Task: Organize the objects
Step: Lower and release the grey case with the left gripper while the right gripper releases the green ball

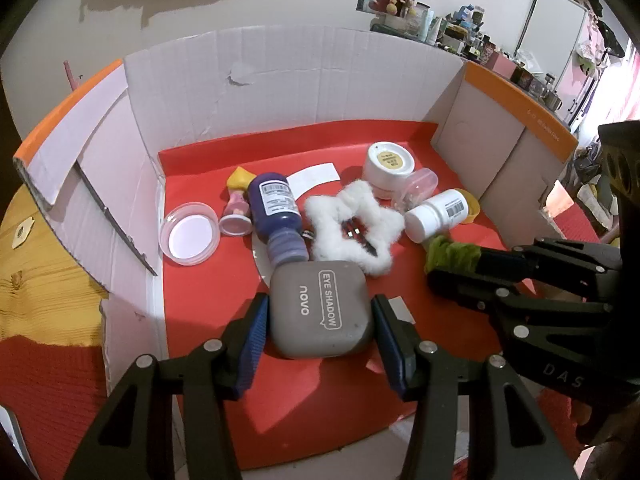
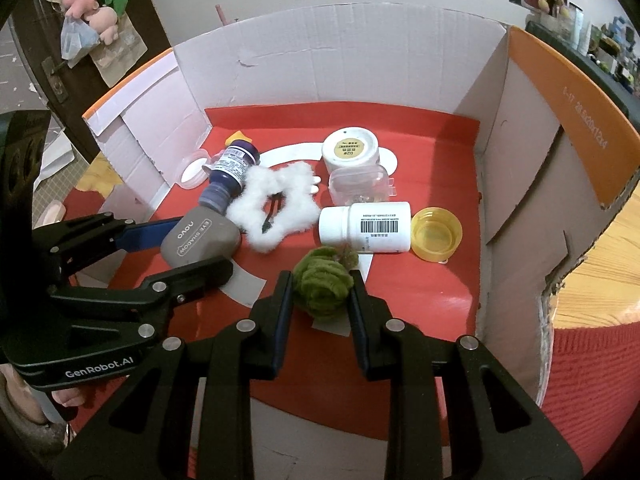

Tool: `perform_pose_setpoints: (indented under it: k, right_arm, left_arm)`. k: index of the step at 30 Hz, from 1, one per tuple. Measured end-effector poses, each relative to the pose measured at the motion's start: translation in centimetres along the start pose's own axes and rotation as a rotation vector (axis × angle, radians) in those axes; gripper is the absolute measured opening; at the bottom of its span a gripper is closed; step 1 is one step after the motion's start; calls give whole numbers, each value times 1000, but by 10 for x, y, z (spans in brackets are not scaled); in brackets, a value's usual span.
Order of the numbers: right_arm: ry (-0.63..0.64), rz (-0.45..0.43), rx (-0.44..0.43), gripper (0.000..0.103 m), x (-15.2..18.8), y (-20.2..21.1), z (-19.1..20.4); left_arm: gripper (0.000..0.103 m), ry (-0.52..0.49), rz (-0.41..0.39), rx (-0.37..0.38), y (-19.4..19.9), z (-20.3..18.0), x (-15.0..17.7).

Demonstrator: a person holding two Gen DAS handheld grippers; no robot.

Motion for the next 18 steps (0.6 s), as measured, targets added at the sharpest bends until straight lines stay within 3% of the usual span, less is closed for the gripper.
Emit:
perform_pose_setpoints:
  k: [18]
  right_arm:
    - [-8, -11, -21, 26, 3, 2, 3]
  left_arm:
    - [55, 12, -22, 13, 3, 0, 0]
Point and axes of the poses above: each gripper's, at about its wrist camera, not at the fingertips, and y roughly against the way its jaws point, z to its left, x to its underside, the point moved 9 cm from there along -y, roughly the way its jaws point, and after that the axes turned 13 degrees about z, right-handed, at the moved point
